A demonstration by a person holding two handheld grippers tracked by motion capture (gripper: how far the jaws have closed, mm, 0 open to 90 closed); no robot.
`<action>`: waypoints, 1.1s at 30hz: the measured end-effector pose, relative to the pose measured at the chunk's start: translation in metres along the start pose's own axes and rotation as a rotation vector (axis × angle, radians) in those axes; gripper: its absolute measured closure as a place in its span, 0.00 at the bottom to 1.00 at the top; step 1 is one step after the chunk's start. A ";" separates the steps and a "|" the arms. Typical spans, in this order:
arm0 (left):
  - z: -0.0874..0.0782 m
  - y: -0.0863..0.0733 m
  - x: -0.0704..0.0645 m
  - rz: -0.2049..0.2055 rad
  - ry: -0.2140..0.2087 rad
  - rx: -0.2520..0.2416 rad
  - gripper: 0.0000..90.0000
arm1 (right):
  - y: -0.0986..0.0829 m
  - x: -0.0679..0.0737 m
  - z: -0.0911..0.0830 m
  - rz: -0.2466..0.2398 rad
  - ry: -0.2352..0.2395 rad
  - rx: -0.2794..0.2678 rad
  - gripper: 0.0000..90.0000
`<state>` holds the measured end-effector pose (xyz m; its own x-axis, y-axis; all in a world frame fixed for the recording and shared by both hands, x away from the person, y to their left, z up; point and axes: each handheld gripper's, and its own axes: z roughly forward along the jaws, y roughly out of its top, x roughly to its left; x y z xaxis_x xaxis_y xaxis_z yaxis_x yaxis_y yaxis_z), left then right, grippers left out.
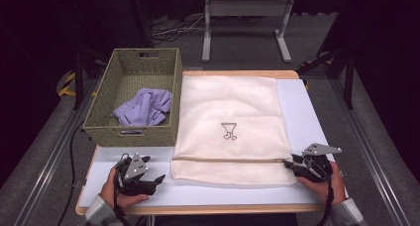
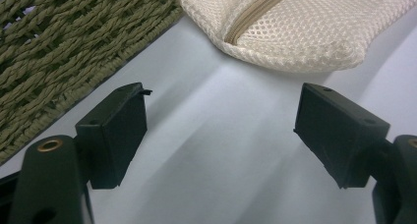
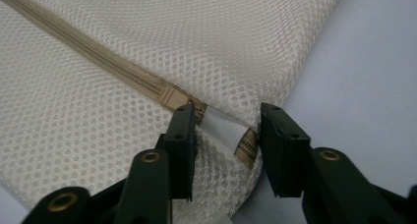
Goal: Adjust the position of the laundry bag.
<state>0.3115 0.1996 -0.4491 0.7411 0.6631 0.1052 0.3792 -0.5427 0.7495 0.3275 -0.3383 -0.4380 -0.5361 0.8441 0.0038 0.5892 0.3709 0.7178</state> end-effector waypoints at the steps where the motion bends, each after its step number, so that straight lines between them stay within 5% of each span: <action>1: 0.000 0.000 0.000 -0.001 0.001 0.003 0.23 | 0.000 -0.001 0.000 0.005 0.005 -0.009 0.77; 6: 0.003 0.001 0.000 0.001 -0.005 0.019 0.23 | -0.003 -0.008 -0.001 0.075 0.076 -0.054 0.89; 19: 0.000 -0.002 0.003 -0.012 -0.007 0.000 0.22 | 0.005 -0.005 -0.006 -0.013 0.065 -0.076 0.91; 33: 0.004 -0.002 0.003 -0.037 -0.018 -0.017 0.19 | 0.011 -0.006 -0.009 -0.025 0.064 -0.113 0.90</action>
<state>0.3152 0.2008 -0.4532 0.7362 0.6736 0.0655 0.3976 -0.5088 0.7636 0.3318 -0.3432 -0.4234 -0.5894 0.8074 0.0263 0.5052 0.3430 0.7919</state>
